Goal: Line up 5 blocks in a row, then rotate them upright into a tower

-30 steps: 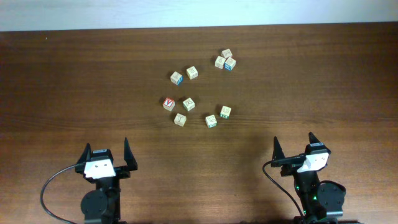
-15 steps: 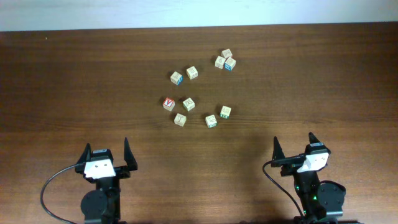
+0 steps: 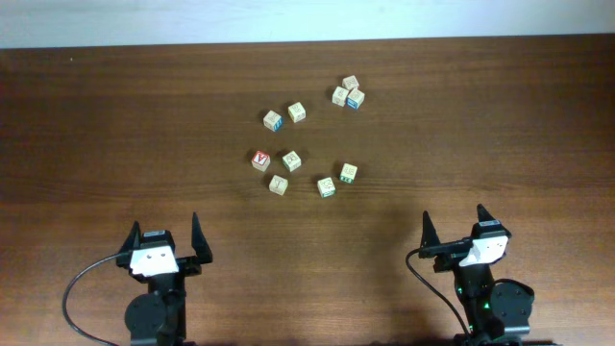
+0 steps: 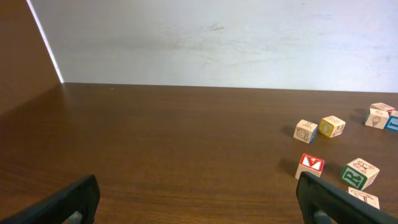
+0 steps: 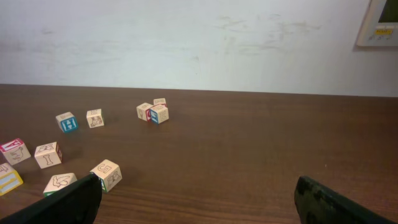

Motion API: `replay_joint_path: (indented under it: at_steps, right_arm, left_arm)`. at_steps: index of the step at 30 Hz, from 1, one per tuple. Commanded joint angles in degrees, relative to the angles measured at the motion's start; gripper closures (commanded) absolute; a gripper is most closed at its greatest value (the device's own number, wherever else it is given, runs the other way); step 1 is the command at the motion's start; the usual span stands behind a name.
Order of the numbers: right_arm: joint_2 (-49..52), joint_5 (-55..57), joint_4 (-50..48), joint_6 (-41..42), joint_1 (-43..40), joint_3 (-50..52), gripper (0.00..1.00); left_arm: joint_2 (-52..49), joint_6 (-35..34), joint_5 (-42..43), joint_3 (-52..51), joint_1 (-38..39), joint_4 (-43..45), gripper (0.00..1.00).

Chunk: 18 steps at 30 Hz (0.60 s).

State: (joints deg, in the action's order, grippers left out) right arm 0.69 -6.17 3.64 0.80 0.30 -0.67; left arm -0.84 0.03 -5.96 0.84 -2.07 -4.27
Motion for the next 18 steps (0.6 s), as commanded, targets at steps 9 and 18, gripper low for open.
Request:
replay_joint_path:
  at_steps: [9,18]
  right_arm:
    - [-0.5,-0.8,0.2,-0.4,-0.3,0.3,0.02]
    - [-0.5,-4.9,-6.5,-0.3,-0.3,0.3,0.02]
  left_arm:
    - [0.4,0.9,0.2,-0.3,-0.3,0.0,0.01]
    - [0.4,0.9,8.8,-0.3,-0.3,2.2,0.01]
